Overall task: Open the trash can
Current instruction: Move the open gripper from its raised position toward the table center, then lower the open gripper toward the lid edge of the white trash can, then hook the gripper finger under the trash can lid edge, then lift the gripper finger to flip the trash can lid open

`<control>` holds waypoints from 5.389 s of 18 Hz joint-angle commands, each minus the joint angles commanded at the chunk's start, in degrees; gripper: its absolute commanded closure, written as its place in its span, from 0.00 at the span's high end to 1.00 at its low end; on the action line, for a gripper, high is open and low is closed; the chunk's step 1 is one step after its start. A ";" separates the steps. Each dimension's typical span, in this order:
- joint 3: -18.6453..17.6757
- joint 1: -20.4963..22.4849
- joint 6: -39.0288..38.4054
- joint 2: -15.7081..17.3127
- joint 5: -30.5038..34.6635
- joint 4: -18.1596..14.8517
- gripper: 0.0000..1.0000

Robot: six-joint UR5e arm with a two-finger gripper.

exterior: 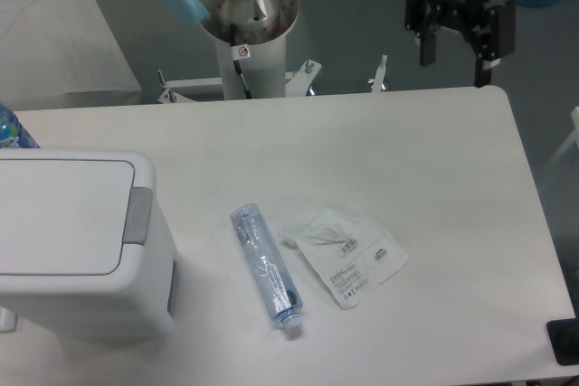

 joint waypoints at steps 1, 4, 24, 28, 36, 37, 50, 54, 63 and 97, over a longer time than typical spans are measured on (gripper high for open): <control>0.00 0.00 -0.09 0.00 0.00 0.00 1.00; 0.00 0.00 -0.09 0.00 0.09 0.00 1.00; 0.61 -3.86 -43.82 0.35 -14.85 0.96 1.00; 0.70 -9.48 -59.46 0.09 -14.50 5.53 1.00; -0.09 -21.34 -67.14 -2.54 -11.26 6.50 1.00; -0.09 -22.75 -68.45 -3.16 -9.94 6.50 1.00; -2.02 -29.35 -85.52 -8.17 -9.40 16.79 1.00; -1.50 -30.23 -85.52 -9.05 -9.40 16.79 1.00; -1.14 -31.73 -85.43 -10.63 -9.32 16.88 1.00; -1.67 -32.34 -85.43 -11.69 -9.32 16.88 1.00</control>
